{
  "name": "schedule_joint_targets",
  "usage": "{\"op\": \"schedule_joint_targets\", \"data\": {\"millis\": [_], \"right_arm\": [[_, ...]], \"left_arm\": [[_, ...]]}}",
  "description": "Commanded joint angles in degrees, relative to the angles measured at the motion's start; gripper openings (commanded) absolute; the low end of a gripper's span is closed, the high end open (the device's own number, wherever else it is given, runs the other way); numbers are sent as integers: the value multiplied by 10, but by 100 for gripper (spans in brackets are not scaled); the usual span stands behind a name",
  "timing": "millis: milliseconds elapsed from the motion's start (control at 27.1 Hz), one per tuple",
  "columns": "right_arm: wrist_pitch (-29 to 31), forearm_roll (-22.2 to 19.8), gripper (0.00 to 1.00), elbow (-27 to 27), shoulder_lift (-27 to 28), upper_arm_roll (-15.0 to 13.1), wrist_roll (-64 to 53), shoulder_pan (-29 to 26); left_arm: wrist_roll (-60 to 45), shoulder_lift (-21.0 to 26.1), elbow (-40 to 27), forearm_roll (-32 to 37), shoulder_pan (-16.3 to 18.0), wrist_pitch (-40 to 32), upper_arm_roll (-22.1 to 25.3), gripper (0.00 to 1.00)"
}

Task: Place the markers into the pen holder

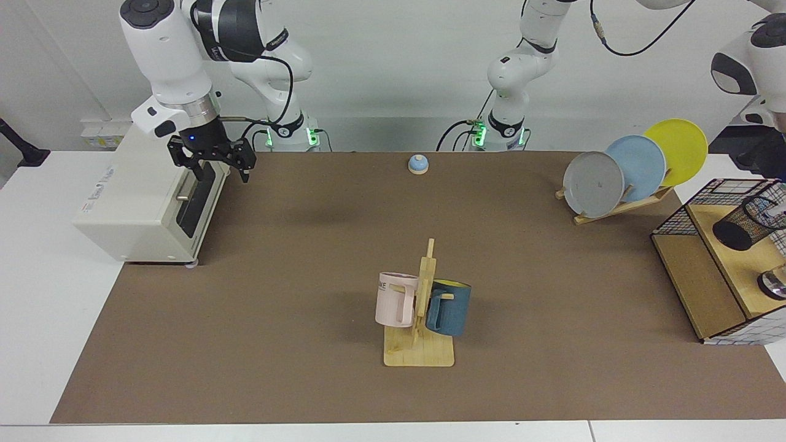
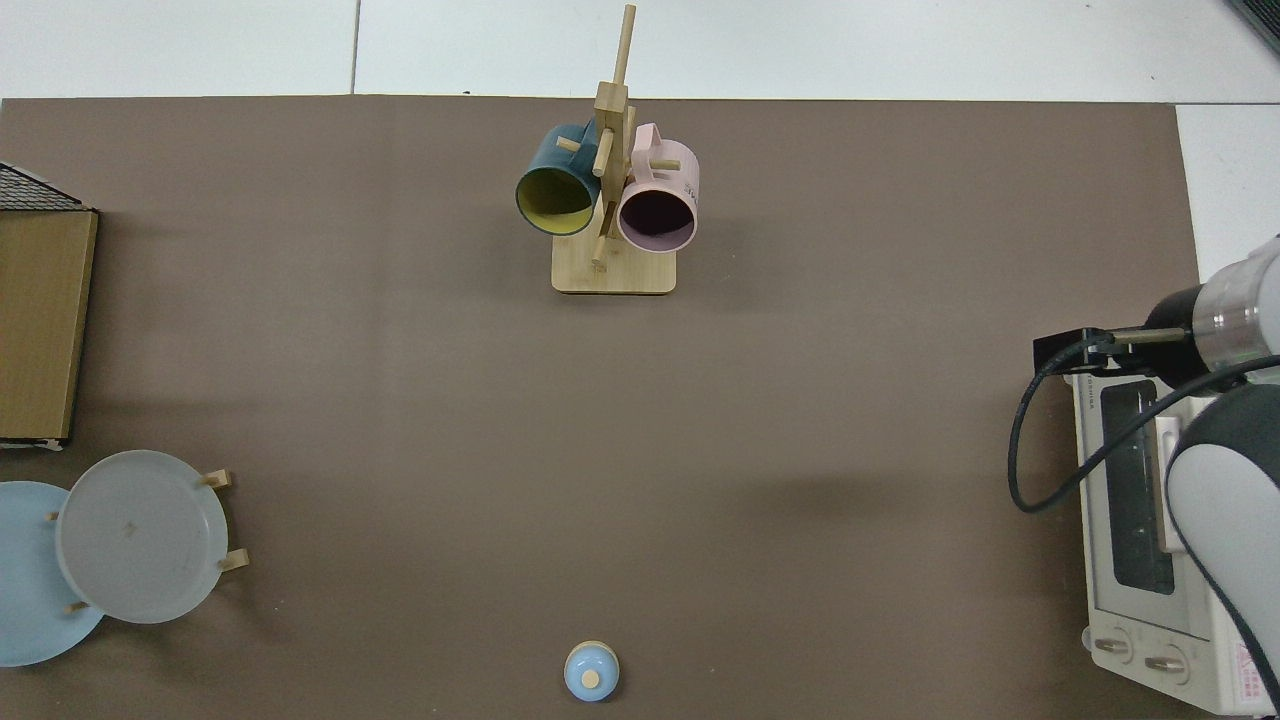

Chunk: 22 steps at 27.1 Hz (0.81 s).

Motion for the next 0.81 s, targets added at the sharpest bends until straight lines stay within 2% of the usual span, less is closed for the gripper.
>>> {"op": "schedule_joint_targets", "data": {"millis": [0,37,369,516,627,774], "right_arm": [[9,-2,100,-5,-7,8,10,-9],[9,-2,100,-5,-7,7,10,-9],[9,-2,100,-5,-7,8,10,-9],[9,-2,100,-5,-7,8,10,-9],[9,-2,100,-5,-7,7,10,-9],[9,-2,100,-5,-7,7,10,-9]], "left_arm": [[14,4,7,-9,2,-4,-4,93],[5,5,9,-14,3,-4,-4,100],[2,1,16,-33,-2,-15,-15,100],[-1,-4,28,-66,-1,-51,-43,100],[-53,-8,41,-125,-1,-100,-58,100],[-158,-21,41,-167,-2,-144,-79,100]]}}
